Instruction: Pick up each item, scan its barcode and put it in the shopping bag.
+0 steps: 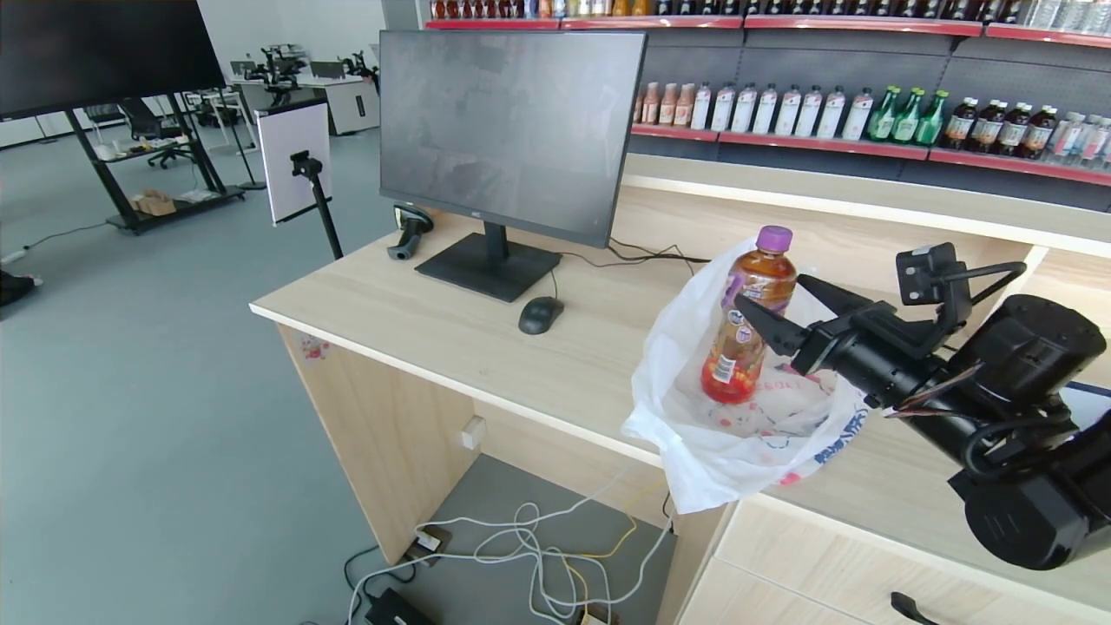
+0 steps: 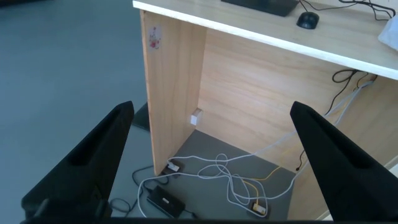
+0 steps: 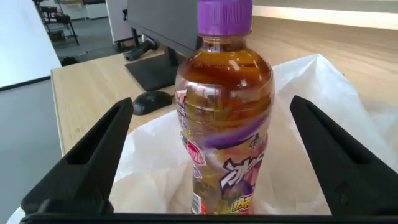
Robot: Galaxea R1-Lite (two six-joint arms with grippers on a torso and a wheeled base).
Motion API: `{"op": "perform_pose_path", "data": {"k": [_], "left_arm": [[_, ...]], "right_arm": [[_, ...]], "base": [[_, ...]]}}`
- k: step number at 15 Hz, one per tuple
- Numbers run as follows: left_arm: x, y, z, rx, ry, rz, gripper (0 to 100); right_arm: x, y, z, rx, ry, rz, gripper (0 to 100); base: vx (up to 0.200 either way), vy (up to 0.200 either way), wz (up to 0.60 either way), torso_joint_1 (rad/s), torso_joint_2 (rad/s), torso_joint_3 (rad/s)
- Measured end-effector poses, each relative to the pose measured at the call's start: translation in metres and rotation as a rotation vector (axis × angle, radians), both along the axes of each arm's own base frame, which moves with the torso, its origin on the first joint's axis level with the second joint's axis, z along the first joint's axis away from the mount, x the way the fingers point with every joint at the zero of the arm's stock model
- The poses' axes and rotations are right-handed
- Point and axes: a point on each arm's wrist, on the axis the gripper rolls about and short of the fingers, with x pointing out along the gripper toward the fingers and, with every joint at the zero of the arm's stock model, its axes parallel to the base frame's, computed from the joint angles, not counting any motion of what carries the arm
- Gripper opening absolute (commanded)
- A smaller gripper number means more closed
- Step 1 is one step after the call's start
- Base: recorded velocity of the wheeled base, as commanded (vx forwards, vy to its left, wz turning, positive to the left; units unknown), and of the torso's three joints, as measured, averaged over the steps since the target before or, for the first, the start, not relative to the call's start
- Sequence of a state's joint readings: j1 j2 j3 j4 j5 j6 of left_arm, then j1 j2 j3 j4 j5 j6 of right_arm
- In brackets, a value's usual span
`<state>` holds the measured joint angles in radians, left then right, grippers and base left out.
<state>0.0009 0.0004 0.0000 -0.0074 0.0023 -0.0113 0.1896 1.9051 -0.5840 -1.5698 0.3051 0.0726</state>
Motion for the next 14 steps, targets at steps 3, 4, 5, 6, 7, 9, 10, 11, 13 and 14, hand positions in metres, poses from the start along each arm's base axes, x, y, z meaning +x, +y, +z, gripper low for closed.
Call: {"op": "perform_pose_path", "data": {"k": [3, 4, 5, 6, 7, 9, 10, 11, 13, 14], "left_arm": [[0.000, 0.000, 0.000, 0.003, 0.000, 0.001, 100], [0.000, 0.000, 0.000, 0.003, 0.000, 0.001, 100], [0.000, 0.000, 0.000, 0.004, 0.000, 0.001, 100], [0.000, 0.000, 0.000, 0.004, 0.000, 0.001, 100], [0.000, 0.000, 0.000, 0.004, 0.000, 0.000, 100], [0.000, 0.000, 0.000, 0.004, 0.000, 0.000, 100], [0.000, 0.000, 0.000, 0.004, 0.000, 0.000, 100], [0.000, 0.000, 0.000, 0.004, 0.000, 0.000, 100], [0.000, 0.000, 0.000, 0.004, 0.000, 0.000, 100], [0.000, 0.000, 0.000, 0.003, 0.000, 0.000, 100]], "right_arm": [[-0.017, -0.008, 0.016, 0.015, -0.037, -0.013, 100], [-0.020, -0.012, 0.020, 0.017, -0.049, -0.027, 100], [-0.022, -0.016, 0.023, 0.019, -0.057, -0.039, 100], [-0.025, -0.018, 0.025, 0.024, -0.060, -0.043, 100], [-0.026, -0.019, 0.027, 0.034, -0.061, -0.041, 100], [-0.030, -0.022, 0.030, 0.040, -0.067, -0.048, 100], [-0.032, -0.022, 0.031, 0.041, -0.074, -0.048, 100], [-0.033, -0.022, 0.033, 0.042, -0.079, -0.048, 100], [-0.035, -0.024, 0.035, 0.043, -0.086, -0.054, 100], [-0.035, -0.025, 0.038, 0.044, -0.098, -0.059, 100]], "base": [[0.000, 0.000, 0.00, 0.000, 0.00, 0.000], [0.000, 0.000, -0.60, 0.007, 0.00, 0.002], [0.000, 0.000, -0.60, -0.002, 0.01, 0.007], [0.000, 0.000, -0.60, -0.002, 0.00, 0.002], [0.000, 0.000, -0.60, -0.007, 0.00, 0.002], [0.000, 0.000, -0.60, 0.007, 0.00, 0.000], [0.000, 0.000, -0.60, 0.002, 0.02, 0.007], [0.000, 0.000, -0.60, -0.002, 0.00, -0.002], [0.000, 0.000, -0.30, -0.001, 0.00, 0.001], [0.000, 0.000, 0.00, 0.000, 0.00, 0.000]]}}
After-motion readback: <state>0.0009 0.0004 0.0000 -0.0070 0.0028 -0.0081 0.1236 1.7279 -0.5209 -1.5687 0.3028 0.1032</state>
